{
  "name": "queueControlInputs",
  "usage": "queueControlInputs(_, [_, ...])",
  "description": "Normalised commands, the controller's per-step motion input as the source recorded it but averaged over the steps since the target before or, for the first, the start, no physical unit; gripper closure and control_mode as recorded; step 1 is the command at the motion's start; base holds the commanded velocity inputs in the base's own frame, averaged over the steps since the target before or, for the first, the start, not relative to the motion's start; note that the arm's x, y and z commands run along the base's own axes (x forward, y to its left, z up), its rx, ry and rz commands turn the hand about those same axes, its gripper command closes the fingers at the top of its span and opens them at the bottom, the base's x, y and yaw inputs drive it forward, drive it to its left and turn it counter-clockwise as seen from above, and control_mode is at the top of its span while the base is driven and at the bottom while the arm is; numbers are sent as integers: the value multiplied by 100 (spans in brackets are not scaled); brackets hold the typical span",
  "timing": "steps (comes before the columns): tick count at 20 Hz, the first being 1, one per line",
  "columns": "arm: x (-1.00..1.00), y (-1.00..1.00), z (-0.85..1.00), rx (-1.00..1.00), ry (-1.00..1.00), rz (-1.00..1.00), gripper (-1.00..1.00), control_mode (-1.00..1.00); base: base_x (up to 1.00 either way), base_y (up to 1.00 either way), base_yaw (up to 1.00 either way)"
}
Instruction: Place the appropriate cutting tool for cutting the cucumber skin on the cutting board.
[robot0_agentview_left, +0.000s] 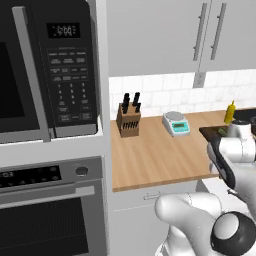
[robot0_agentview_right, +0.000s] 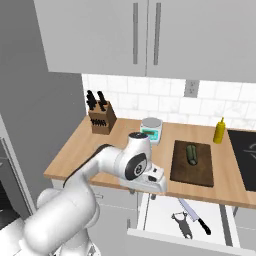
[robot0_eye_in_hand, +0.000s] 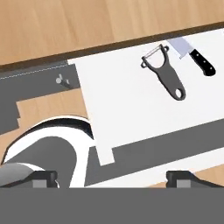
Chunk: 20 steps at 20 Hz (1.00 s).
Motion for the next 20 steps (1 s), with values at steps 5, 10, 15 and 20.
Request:
queueControlInputs(5, [28,-54,-100,1,2,0,-100,-100,0,0,0])
queueControlInputs(10, [0,-42,-75,3,0,0,-100,-100,0,0,0])
queueControlInputs(15, [-7,-23,-60,1,0,0,-100,-100,0,0,0])
queueControlInputs(20, [-31,-10,-44,0,1,0,-100,-100,0,0,0])
